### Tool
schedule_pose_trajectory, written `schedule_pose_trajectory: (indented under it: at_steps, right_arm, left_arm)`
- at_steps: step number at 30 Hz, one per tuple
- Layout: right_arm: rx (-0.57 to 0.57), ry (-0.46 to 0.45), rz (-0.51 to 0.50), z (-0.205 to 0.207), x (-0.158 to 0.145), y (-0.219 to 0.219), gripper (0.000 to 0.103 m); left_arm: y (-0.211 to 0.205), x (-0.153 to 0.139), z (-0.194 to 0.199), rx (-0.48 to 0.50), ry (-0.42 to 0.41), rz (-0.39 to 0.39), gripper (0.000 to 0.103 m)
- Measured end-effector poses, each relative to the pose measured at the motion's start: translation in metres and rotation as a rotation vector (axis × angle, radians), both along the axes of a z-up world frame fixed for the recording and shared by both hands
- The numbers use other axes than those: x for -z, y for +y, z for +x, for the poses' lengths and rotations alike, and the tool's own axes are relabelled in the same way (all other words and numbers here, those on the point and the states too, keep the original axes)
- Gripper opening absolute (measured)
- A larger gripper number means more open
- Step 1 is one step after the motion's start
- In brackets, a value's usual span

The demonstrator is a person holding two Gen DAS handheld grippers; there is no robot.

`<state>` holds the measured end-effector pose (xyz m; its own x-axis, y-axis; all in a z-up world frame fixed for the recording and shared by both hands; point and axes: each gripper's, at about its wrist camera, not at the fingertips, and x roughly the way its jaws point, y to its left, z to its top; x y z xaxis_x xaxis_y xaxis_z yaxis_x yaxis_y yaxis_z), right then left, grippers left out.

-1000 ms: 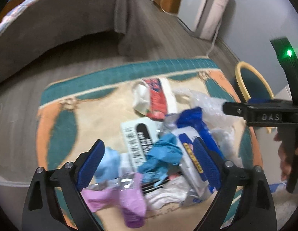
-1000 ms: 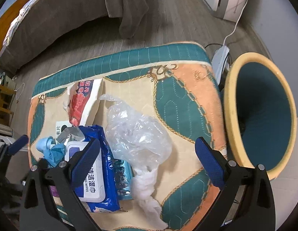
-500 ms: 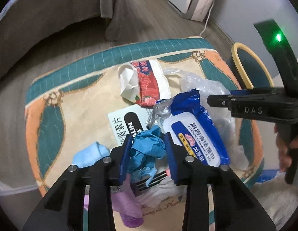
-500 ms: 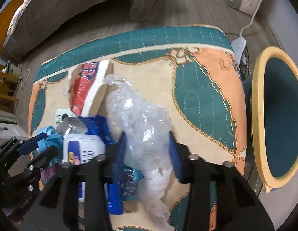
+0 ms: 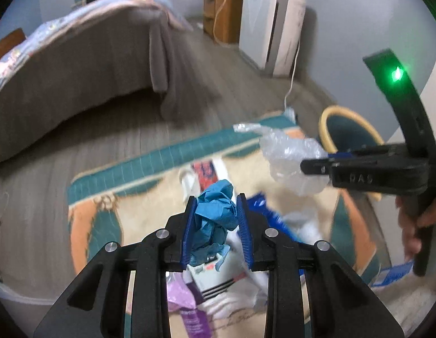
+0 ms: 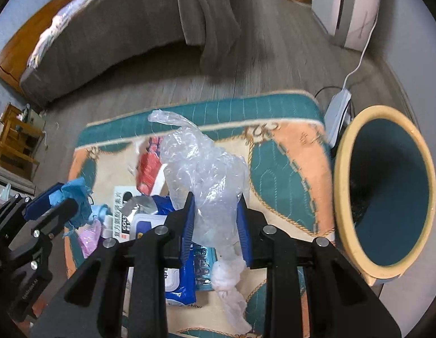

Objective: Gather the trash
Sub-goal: 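Carry the glove and plastic bag with both grippers over the bin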

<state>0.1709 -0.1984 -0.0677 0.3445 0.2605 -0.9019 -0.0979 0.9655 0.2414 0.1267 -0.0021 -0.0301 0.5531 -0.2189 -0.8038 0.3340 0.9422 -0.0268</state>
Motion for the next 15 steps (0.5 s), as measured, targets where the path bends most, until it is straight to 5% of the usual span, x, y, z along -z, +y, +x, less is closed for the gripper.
schedule_pose_trajectory:
  at_steps: [15]
  right_arm:
    - [0.120,-0.130,-0.069,-0.028,-0.049,-0.078,0.027]
  left_arm:
    - [-0.036,-0.029,-0.010,0.042,-0.098,-0.079,0.030]
